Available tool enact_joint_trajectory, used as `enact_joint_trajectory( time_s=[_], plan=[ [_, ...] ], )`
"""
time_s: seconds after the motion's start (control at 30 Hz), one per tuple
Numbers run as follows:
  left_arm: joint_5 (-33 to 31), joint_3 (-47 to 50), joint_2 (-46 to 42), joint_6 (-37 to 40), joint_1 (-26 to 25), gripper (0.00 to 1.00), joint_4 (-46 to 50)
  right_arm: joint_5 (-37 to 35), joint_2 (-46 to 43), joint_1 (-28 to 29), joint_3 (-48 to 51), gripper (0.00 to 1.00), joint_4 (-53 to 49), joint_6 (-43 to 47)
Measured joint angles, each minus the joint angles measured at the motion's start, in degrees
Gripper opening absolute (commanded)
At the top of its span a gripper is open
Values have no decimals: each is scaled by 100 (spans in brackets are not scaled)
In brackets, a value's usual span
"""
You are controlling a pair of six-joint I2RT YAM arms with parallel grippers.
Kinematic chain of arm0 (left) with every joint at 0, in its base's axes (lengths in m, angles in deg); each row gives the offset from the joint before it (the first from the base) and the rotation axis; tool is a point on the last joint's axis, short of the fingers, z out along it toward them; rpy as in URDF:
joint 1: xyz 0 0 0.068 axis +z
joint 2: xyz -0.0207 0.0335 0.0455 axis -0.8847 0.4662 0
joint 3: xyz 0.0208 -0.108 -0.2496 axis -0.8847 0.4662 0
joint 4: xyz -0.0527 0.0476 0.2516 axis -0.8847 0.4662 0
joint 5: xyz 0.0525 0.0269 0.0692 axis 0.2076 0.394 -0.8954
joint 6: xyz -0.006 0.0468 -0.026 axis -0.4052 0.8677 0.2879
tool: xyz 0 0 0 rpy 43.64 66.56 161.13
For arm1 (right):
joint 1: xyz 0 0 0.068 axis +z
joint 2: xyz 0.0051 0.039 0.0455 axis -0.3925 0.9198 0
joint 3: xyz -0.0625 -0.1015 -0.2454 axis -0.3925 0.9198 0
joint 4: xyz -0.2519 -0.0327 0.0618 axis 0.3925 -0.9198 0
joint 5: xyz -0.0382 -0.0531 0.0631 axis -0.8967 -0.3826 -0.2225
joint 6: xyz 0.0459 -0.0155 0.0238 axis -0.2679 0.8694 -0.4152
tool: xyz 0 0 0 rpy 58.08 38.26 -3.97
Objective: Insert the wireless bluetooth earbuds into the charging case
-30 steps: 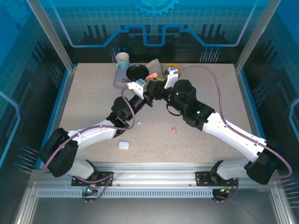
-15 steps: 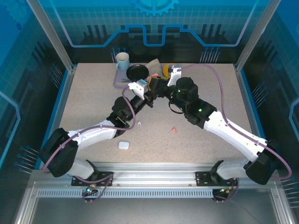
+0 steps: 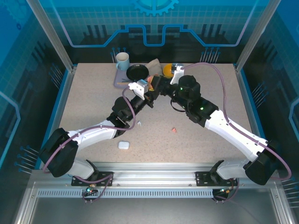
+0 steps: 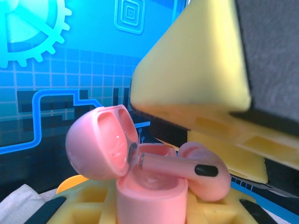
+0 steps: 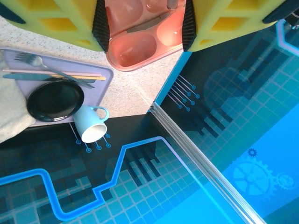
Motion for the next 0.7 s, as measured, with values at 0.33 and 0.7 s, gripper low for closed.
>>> enact_joint_trajectory(
  time_s=[0.33,0.7],
  plan=[
    [-2,15,-15,-17,0,0,-2,188,-186,-229,2,62,-42,-208],
    [83,442,-339,-15,0,0,-59,699,-1047,-328,212,60,-938,-317]
  ],
)
